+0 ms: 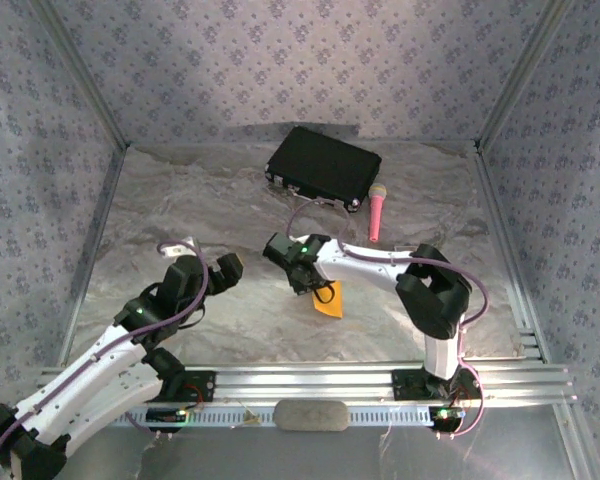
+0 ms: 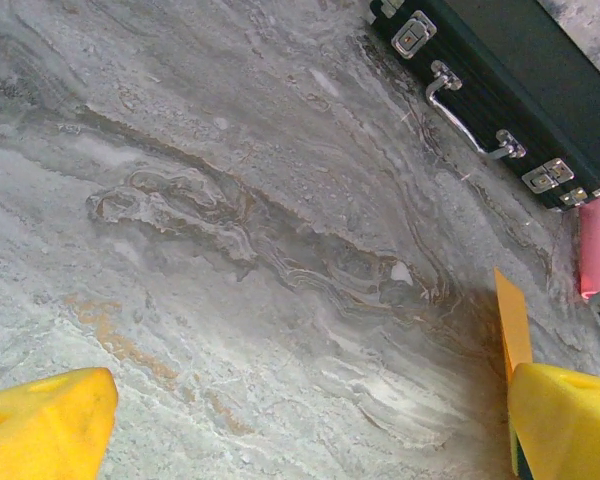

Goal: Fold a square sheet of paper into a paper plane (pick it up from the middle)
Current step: Turn over the paper at the center of the table.

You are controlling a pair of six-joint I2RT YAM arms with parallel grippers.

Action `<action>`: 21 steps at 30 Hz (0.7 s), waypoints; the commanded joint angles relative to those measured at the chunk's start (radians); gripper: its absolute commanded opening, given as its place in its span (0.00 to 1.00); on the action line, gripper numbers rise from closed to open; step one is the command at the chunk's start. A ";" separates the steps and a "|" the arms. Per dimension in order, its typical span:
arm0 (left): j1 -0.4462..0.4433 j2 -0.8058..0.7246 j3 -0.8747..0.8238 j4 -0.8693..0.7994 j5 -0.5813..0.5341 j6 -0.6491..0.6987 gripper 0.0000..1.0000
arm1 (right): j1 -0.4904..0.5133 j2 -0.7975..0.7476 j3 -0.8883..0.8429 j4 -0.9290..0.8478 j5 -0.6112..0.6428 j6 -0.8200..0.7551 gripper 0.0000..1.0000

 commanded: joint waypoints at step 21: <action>0.033 0.518 0.149 0.207 0.470 0.085 0.59 | -0.386 -0.479 -0.722 0.725 -0.629 0.129 0.25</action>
